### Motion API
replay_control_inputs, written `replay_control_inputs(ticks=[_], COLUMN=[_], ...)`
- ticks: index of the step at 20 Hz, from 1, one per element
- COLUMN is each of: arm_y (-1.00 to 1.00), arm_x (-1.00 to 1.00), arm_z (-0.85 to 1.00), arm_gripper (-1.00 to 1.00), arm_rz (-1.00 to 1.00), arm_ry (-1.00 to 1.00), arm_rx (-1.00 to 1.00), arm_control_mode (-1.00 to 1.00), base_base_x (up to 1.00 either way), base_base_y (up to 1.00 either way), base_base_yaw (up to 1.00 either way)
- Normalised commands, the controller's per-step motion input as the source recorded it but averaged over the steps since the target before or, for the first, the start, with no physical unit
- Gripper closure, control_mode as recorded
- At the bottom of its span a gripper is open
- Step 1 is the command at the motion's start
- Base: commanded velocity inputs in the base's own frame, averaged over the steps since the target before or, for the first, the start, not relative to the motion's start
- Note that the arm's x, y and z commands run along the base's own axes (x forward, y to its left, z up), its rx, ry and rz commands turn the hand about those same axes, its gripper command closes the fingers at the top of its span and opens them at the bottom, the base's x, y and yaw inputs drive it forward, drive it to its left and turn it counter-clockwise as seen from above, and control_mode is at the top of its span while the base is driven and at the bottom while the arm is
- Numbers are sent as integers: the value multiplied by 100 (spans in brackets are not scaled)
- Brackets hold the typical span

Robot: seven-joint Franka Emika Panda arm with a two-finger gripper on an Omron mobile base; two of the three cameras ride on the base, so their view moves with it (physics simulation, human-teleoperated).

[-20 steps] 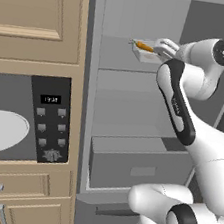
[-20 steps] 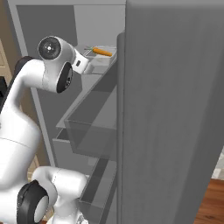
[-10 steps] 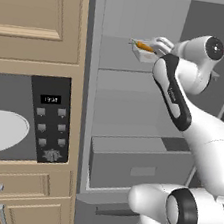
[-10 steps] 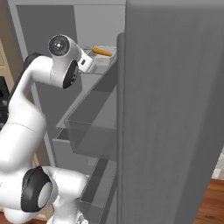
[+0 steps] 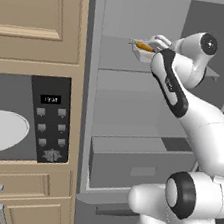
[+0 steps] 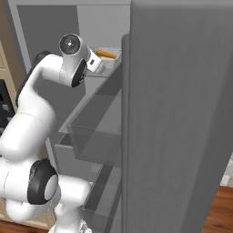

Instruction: Place the tupperware containing the shrimp and carrot meal in the microwave. Close the microwave door and press the start button to reheat the meal.

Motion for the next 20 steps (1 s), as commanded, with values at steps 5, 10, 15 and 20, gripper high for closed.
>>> replay_control_inputs(ticks=[5,10,15,20], arm_y=[-18,-13,-2,-1], arm_x=[46,46,43,41], arm_z=[-15,-5,0,-9], arm_gripper=[-100,-100,-100,-100], arm_rz=[0,0,0,0], arm_ry=[10,8,1,2], arm_rx=[0,0,0,0], arm_control_mode=[-100,-100,-100,-100], base_base_x=[0,0,0,0], base_base_y=[0,0,0,0], base_base_yaw=[0,0,0,0])
